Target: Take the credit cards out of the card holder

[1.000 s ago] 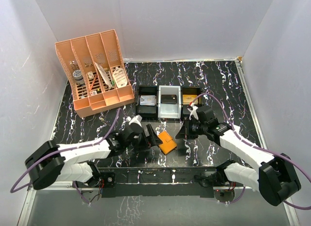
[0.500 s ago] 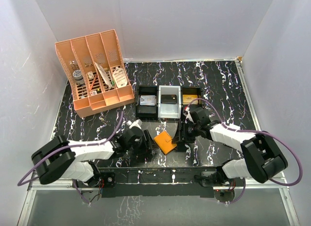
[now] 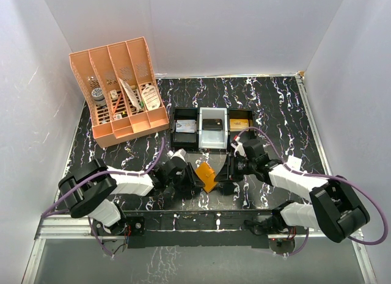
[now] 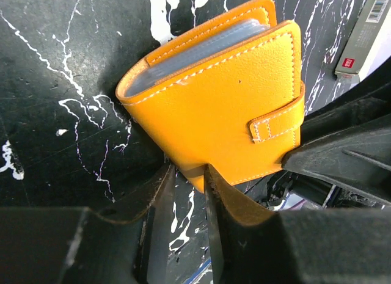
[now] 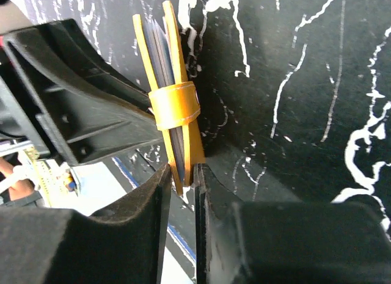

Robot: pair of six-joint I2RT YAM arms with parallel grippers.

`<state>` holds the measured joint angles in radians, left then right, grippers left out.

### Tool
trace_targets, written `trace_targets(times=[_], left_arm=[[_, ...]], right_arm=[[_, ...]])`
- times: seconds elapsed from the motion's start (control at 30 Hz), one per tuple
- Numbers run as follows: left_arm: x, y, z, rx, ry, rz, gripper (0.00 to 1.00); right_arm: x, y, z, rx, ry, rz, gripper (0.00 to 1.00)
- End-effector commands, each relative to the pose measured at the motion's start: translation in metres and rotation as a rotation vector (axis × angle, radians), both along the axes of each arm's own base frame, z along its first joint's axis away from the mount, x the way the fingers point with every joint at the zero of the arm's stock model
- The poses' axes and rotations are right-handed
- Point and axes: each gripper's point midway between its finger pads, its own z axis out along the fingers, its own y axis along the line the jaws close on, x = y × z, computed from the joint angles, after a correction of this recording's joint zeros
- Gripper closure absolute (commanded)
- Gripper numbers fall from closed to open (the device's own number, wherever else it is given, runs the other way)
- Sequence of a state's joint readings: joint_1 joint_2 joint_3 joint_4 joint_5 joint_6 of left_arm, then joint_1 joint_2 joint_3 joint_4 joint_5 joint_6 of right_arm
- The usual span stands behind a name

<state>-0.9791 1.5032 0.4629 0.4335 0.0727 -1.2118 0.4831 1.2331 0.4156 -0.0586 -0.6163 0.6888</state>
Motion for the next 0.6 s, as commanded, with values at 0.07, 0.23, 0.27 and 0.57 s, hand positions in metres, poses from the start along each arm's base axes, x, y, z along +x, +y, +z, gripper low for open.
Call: trace_targets(times=[0.07,0.23,0.27,0.57], left_arm=[[-0.014,0.005,-0.013,0.018,0.036,-0.037,0.74],[-0.007,0.012,-0.006,0.061,0.010,-0.006,0.51],[-0.007,0.015,-0.005,0.070,0.005,0.003,0.46],[-0.002,0.078,0.021,0.167,-0.031,0.228,0.04]], right_arm=[[0.015,0.019,0.037,0.072,-0.100,-0.006,0.96],[0.023,0.005,0.036,-0.105,-0.153,-0.060,1.00],[0.026,0.000,0.038,-0.141,-0.168,-0.078,1.00],[0.045,-0.058,0.067,-0.500,-0.279,-0.239,1.00]])
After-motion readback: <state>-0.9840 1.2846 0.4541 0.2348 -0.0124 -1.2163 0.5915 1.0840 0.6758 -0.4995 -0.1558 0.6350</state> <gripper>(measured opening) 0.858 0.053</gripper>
